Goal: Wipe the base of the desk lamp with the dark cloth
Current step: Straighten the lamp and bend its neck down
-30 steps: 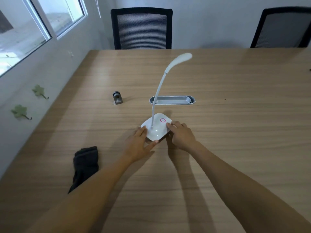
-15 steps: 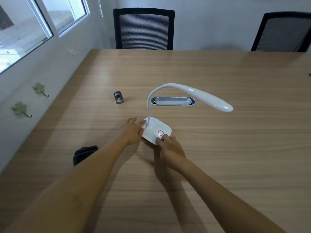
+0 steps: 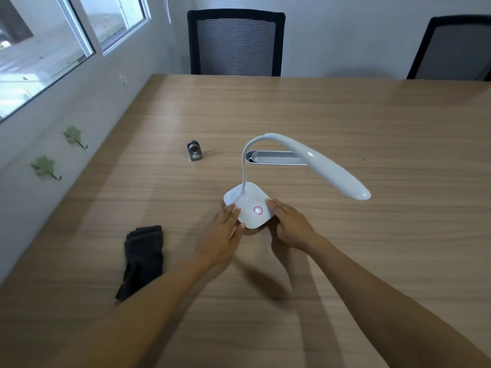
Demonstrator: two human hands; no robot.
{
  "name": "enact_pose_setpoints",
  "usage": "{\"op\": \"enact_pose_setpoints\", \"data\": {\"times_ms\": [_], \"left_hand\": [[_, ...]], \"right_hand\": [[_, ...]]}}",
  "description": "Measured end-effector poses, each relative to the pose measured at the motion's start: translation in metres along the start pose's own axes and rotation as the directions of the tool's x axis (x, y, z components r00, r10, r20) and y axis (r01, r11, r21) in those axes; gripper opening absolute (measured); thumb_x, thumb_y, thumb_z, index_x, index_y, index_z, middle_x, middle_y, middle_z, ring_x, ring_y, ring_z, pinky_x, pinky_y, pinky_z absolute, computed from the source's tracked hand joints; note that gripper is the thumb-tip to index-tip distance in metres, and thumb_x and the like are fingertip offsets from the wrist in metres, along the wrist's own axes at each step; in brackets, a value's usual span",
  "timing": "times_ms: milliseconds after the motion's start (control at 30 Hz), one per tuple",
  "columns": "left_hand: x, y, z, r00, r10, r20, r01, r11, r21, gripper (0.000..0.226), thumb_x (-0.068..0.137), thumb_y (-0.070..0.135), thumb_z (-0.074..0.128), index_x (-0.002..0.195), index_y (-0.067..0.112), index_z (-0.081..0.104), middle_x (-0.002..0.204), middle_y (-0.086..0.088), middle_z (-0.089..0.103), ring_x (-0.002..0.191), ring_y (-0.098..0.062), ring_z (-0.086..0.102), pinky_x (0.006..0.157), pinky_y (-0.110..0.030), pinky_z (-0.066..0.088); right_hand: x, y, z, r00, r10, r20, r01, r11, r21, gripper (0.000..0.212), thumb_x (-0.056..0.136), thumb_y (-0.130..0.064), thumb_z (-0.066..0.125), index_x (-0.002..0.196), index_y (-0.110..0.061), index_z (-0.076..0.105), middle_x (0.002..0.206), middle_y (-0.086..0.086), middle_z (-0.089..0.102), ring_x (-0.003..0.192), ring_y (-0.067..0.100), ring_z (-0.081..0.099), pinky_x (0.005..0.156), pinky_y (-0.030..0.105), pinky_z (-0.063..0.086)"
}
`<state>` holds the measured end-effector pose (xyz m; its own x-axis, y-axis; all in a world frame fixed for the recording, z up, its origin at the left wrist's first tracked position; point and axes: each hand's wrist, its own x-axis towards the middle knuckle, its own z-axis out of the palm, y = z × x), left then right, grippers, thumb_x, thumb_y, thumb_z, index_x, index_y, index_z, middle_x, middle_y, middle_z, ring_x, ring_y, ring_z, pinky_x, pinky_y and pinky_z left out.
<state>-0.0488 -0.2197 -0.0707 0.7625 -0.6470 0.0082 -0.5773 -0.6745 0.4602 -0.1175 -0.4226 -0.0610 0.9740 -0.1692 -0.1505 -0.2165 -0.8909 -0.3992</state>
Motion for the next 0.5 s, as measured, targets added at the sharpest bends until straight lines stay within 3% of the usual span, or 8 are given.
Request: {"op": "enact_pose_setpoints", "data": {"times_ms": [133,200,267,300,400,500], "left_hand": [[0.015,-0.007,-0.011,0.999,-0.045,0.013,0.044,0.999,0.020,0.056,0.098,0.041,0.033,0.144,0.009,0.038,0.155,-0.007,0.034,0.145,-0.024,0.026,0.118,-0.035,0.025],[0.023,-0.010,-0.016,0.997,-0.061,0.041,0.059,0.997,0.042,0.056,0.098,0.040,0.033,0.145,0.009,0.037,0.155,-0.006,0.033,0.146,-0.024,0.023,0.119,-0.035,0.021],[0.028,-0.012,-0.023,0.994,-0.046,0.101,0.036,0.995,0.098,0.054,0.097,0.036,0.038,0.145,0.010,0.037,0.155,-0.006,0.033,0.145,-0.025,0.024,0.120,-0.037,0.020],[0.030,-0.013,-0.026,0.990,-0.048,0.131,0.036,0.995,0.097,0.055,0.095,0.034,0.043,0.144,0.010,0.037,0.154,-0.007,0.035,0.144,-0.027,0.027,0.119,-0.039,0.023],[0.032,-0.014,-0.034,0.985,-0.075,0.157,0.089,0.992,-0.085,0.052,0.089,0.023,0.059,0.135,0.003,0.046,0.141,-0.015,0.050,0.133,-0.035,0.042,0.108,-0.047,0.038],[0.034,-0.013,-0.034,0.983,-0.070,0.170,0.078,0.996,-0.043,0.050,0.089,0.025,0.058,0.133,0.003,0.048,0.139,-0.015,0.051,0.131,-0.034,0.043,0.107,-0.046,0.040]], "right_hand": [[-0.016,-0.008,0.008,0.998,0.022,-0.054,-0.020,0.998,0.052,0.060,0.085,-0.018,0.039,0.145,-0.019,0.033,0.151,0.006,0.037,0.135,0.028,0.038,0.109,0.038,0.039],[-0.023,-0.018,0.013,0.991,0.026,-0.131,-0.012,0.994,0.105,0.056,0.081,-0.010,0.052,0.137,-0.013,0.046,0.139,0.012,0.051,0.125,0.035,0.049,0.099,0.040,0.048],[-0.026,-0.026,0.019,0.962,-0.058,-0.267,0.067,0.998,0.023,0.053,0.068,0.001,0.066,0.121,-0.002,0.060,0.118,0.021,0.065,0.104,0.042,0.062,0.083,0.044,0.056],[-0.026,-0.030,0.020,0.960,-0.076,-0.271,0.074,0.997,-0.015,0.053,0.068,0.000,0.068,0.121,-0.001,0.060,0.118,0.022,0.065,0.104,0.042,0.062,0.083,0.044,0.055],[-0.024,-0.036,0.023,0.991,-0.025,-0.131,0.017,0.998,-0.059,0.060,0.079,-0.012,0.051,0.138,-0.010,0.044,0.144,0.010,0.045,0.129,0.033,0.040,0.103,0.042,0.042],[-0.024,-0.036,0.024,0.991,0.000,-0.136,-0.009,0.998,-0.068,0.059,0.080,-0.013,0.049,0.139,-0.011,0.043,0.145,0.009,0.044,0.129,0.033,0.039,0.103,0.043,0.042]]}}
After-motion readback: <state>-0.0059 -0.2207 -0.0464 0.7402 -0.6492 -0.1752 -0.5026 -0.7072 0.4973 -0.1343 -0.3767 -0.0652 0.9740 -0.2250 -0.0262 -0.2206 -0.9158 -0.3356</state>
